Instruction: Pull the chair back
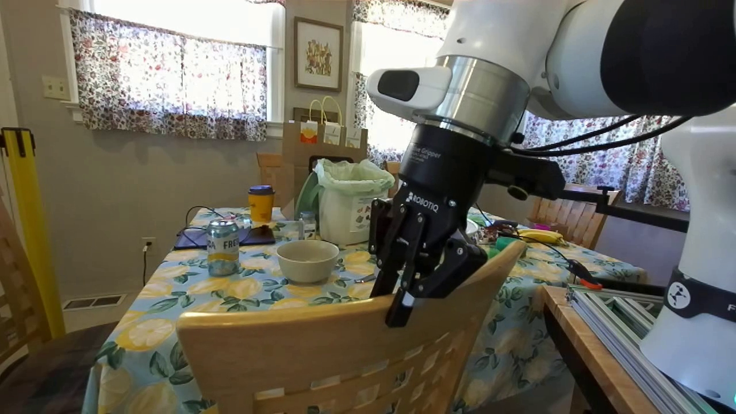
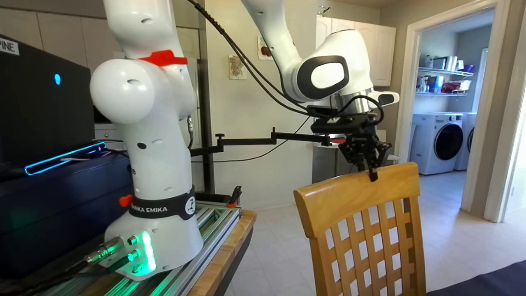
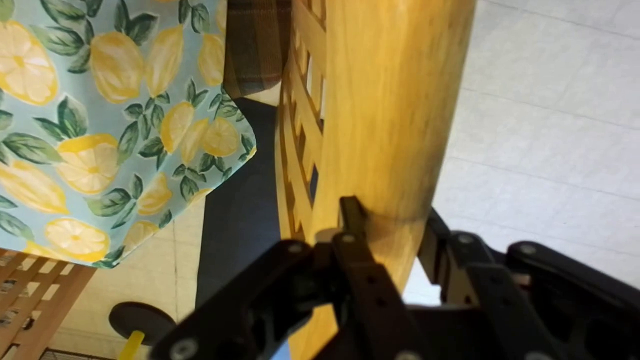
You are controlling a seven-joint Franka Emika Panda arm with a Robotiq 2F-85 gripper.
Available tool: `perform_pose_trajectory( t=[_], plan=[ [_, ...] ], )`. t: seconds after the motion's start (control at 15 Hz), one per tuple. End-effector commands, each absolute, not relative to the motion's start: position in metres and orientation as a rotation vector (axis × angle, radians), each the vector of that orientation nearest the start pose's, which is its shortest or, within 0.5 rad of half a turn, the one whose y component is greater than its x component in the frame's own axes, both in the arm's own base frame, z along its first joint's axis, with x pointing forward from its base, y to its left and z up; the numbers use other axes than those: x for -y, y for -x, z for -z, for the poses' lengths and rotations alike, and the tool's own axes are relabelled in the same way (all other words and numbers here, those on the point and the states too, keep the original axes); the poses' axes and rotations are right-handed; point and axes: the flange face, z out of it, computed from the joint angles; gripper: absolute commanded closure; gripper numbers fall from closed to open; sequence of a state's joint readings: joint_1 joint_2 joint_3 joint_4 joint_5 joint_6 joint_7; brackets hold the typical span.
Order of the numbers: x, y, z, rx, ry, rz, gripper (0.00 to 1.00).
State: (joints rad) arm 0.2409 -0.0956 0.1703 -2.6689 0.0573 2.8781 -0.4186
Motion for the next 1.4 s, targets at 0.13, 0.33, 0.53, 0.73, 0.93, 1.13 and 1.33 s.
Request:
perform_pose_trajectory(
  t=[0.13,0.33,0.53,0.73,0.93,1.13,1.33],
  plan=[
    [-0.204,-0.407,-0.307,1.308,2.693,0.465,0.93],
    [-0.162,-0.415,-0.302,1.136,2.812,0.495,0.70],
    [-0.163,-0.414,-0.302,1.137,2.810,0.495,0.70],
    [-0.164,-0.414,-0.302,1.137,2.810,0.495,0.93],
    [-0.172,-0.408,-0.296,1.167,2.792,0.484,0.93],
    [-0.174,-0.402,-0.295,1.182,2.782,0.489,0.93],
    [-0.176,-0.396,-0.298,1.189,2.770,0.502,0.93]
  ],
)
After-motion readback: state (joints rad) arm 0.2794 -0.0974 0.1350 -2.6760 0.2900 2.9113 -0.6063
